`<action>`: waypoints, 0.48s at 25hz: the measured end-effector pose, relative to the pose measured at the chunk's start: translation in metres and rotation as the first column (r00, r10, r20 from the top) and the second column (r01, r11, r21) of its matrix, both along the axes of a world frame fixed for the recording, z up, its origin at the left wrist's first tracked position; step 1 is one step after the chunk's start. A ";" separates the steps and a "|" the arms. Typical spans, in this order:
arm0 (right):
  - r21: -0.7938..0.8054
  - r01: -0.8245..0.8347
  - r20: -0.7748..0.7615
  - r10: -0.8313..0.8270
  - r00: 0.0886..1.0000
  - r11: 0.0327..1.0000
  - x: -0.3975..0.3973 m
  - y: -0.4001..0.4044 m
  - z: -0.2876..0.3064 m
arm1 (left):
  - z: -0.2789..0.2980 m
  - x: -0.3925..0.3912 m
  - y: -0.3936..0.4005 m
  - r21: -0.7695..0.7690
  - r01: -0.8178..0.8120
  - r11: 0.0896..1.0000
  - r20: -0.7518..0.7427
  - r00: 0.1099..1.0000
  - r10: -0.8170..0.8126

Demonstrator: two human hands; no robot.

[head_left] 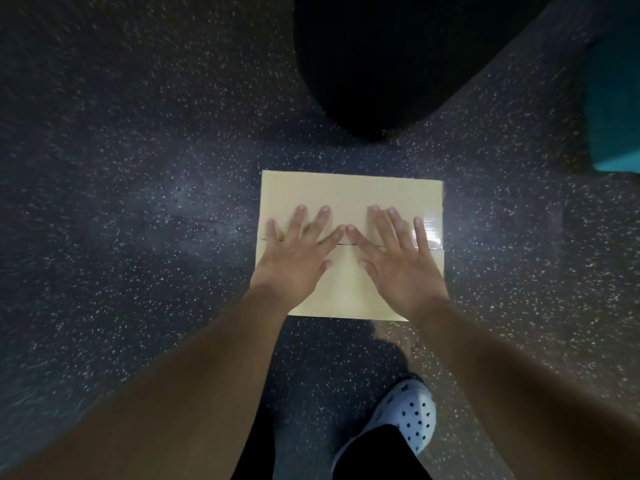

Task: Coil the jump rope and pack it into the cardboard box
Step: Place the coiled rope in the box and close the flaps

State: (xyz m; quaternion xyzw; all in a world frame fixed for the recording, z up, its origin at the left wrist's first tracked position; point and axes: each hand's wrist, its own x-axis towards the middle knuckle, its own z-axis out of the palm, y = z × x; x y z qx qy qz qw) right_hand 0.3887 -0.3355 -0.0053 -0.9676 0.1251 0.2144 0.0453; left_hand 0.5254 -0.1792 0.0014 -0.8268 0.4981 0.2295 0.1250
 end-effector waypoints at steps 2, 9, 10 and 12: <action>-0.021 -0.027 -0.010 0.027 1.000 0.999 -0.003 -0.001 -0.018 | -0.018 -0.007 0.006 -0.016 0.015 1.000 0.081 0.997 -0.014; -0.032 -0.013 -0.060 0.011 0.998 0.999 0.009 -0.002 -0.032 | -0.022 -0.002 -0.006 0.007 0.085 0.996 0.139 0.987 -0.085; -0.021 -0.012 -0.036 0.011 0.999 1.000 0.009 -0.002 -0.024 | -0.017 -0.001 -0.005 -0.014 0.083 0.996 0.123 0.989 -0.081; 0.014 -0.007 -0.011 0.007 1.000 1.000 0.011 -0.004 -0.007 | -0.004 0.001 -0.005 -0.056 0.054 0.997 0.063 0.997 -0.050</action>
